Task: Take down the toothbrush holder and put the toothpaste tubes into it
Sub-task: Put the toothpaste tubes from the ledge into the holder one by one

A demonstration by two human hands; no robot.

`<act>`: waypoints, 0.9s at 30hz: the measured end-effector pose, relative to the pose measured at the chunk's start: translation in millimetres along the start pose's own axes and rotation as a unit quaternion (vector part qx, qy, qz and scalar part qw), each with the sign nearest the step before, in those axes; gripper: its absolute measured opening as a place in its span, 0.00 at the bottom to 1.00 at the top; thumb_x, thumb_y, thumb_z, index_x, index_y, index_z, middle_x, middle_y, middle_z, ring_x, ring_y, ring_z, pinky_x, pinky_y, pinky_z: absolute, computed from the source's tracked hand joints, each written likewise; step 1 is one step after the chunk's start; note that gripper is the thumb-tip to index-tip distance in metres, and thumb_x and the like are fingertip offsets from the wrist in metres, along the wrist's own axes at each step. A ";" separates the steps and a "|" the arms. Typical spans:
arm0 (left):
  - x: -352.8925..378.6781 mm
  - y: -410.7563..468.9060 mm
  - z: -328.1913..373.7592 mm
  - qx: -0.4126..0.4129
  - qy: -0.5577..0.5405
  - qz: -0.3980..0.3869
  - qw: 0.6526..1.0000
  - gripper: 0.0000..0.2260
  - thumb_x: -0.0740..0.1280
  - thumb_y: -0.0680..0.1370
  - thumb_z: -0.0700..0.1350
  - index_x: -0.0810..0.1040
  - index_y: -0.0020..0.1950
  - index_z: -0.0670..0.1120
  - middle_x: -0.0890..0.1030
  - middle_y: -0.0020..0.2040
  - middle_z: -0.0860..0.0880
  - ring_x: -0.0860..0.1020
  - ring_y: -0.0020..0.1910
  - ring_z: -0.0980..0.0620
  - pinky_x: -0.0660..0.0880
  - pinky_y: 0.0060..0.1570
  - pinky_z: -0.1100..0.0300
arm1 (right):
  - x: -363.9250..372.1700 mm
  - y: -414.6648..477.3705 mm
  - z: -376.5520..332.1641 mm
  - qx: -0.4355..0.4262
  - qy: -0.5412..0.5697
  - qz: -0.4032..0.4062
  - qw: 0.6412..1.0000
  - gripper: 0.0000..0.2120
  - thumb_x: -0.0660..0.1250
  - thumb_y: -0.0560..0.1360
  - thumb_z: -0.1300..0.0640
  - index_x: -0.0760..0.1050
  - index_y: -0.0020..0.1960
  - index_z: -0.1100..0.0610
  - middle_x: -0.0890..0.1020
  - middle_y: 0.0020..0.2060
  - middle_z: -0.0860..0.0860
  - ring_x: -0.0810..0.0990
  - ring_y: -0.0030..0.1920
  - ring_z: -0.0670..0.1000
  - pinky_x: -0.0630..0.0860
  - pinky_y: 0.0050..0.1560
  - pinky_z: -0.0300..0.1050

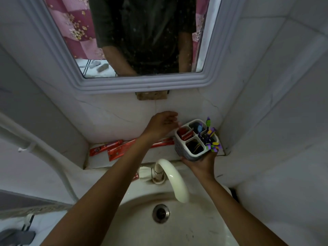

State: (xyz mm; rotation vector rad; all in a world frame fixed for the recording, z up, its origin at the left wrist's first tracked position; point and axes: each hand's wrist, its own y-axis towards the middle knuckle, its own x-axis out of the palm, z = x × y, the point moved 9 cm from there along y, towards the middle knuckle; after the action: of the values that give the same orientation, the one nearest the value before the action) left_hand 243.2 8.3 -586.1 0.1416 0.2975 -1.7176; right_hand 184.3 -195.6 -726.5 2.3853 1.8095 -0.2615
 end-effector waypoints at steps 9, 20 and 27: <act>-17.5 -4.9 -91.4 -0.012 0.429 -0.038 0.903 0.18 0.66 0.76 0.44 0.77 0.66 0.46 0.79 0.65 0.43 0.75 0.65 0.43 0.71 0.65 0.53 | 0.8 2.1 8.0 0.011 0.003 0.007 1.000 0.56 0.88 0.53 0.53 0.64 0.74 0.62 0.81 0.65 0.51 0.79 0.64 0.34 0.76 0.63 0.29; 3.7 -1.4 -90.1 0.054 0.539 -0.022 0.841 0.15 0.62 0.74 0.35 0.77 0.60 0.41 0.78 0.57 0.38 0.78 0.58 0.37 0.77 0.51 0.45 | 1.1 -2.5 0.5 0.013 -0.007 0.004 1.000 0.56 0.87 0.54 0.52 0.63 0.74 0.61 0.80 0.64 0.49 0.79 0.63 0.32 0.76 0.63 0.30; -47.7 -47.1 16.2 0.054 0.185 0.169 0.967 0.15 0.72 0.73 0.45 0.74 0.58 0.47 0.81 0.50 0.52 0.82 0.44 0.55 0.79 0.46 0.61 | 1.7 -2.5 0.6 0.014 -0.004 -0.002 1.000 0.57 0.87 0.53 0.52 0.62 0.75 0.59 0.79 0.64 0.47 0.78 0.64 0.31 0.75 0.62 0.28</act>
State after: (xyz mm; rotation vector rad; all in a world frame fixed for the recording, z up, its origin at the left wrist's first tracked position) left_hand 206.2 55.9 -552.6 0.5653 0.4280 -1.3604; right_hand 182.3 -193.4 -727.5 2.3966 1.8191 -0.2996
